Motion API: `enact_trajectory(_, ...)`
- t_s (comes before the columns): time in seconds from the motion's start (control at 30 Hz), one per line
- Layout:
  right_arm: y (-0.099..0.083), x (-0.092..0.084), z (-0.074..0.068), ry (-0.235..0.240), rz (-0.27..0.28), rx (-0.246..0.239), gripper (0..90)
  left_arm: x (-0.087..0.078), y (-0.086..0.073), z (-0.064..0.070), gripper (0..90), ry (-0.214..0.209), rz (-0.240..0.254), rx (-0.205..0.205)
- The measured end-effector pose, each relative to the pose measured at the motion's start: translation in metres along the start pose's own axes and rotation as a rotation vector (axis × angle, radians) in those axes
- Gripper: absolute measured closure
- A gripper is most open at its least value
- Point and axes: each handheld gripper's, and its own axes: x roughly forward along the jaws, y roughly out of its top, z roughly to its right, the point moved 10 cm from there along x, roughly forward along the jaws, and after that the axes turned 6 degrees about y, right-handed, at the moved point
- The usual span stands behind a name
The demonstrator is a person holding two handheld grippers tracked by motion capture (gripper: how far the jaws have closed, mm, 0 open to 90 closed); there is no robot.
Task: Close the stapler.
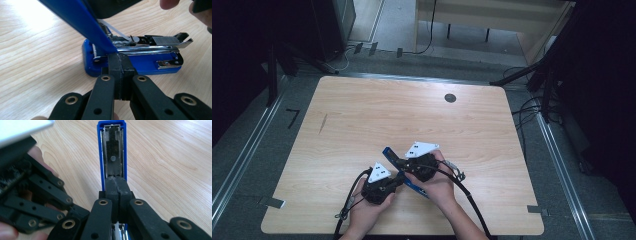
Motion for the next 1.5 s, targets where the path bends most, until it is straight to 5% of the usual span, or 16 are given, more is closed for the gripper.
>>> enact_trajectory(0.3, 0.001, -0.007, -0.001, -0.007, 0.020, 0.001, 90.0, 0.003, -0.003, 0.003, 90.0, 0.013, -0.030, 0.030)
enact_trajectory(1.5, -0.016, -0.038, 0.001, -0.004, 0.060, 0.021, 90.0, 0.006, -0.004, 0.005, 90.0, 0.008, -0.052, 0.049)
